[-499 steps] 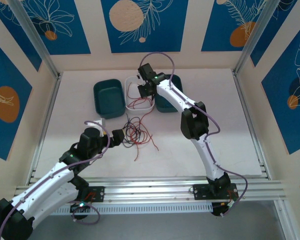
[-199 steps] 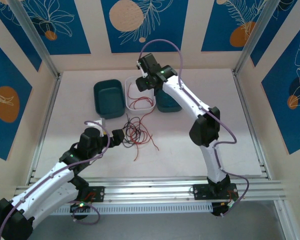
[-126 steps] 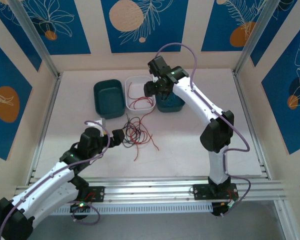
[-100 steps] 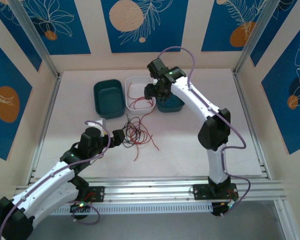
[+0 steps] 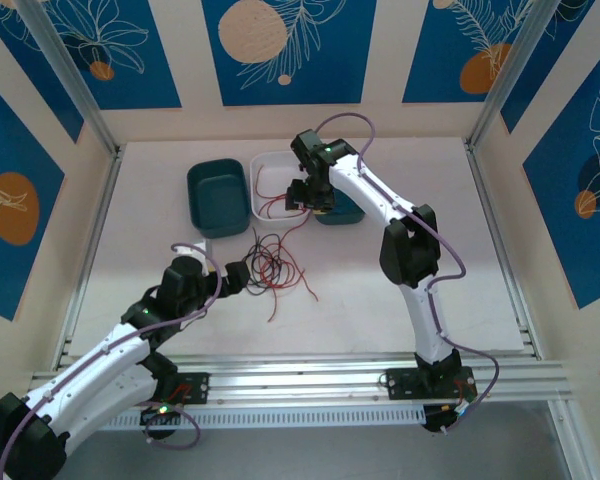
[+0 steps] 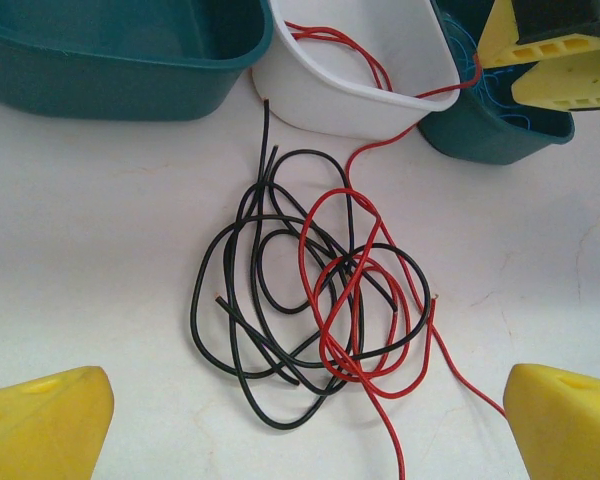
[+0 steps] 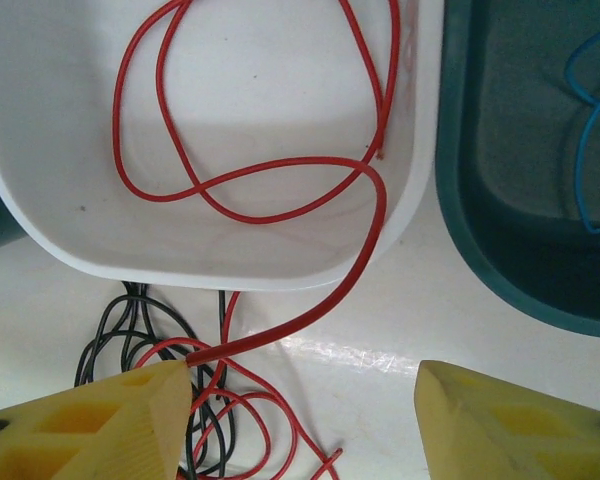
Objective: Untangle the cables
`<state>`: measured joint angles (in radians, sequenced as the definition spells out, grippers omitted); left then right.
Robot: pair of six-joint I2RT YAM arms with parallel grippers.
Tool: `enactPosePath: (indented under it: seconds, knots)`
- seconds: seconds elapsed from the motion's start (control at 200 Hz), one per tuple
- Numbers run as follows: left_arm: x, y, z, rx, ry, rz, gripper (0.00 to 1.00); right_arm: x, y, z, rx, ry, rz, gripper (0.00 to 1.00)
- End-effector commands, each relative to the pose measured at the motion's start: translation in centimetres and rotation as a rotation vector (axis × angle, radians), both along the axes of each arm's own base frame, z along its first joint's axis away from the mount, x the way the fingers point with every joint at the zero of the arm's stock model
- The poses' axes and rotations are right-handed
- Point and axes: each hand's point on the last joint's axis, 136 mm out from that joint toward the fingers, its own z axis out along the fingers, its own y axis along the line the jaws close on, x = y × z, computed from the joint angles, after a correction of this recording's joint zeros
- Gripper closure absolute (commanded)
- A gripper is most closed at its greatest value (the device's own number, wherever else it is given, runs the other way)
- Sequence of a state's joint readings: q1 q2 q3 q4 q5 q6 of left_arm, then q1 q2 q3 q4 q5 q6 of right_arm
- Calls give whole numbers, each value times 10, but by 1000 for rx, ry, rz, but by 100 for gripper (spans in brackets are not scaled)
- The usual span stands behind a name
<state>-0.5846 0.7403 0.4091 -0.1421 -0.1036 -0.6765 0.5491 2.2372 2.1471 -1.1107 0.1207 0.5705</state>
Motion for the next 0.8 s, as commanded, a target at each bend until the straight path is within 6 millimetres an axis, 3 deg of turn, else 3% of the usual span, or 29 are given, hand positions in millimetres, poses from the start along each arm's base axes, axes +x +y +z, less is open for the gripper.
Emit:
enactPosePath:
  seconds: [0.0,0.235,0.635,0.795]
  knots:
    - [-1,-2,0,-19,0,-7,0,2,11,3,75,29,-7,41]
    - [-1,-1,-2,-15,4,-4,0,2,19,-5,108,46,-1,47]
    - [-3,1,-4,-9,7,1,0,4,23,-15,114,61,-2,44]
    - [-2,2,-4,-6,8,4,0,8,26,-18,123,55,4,51]
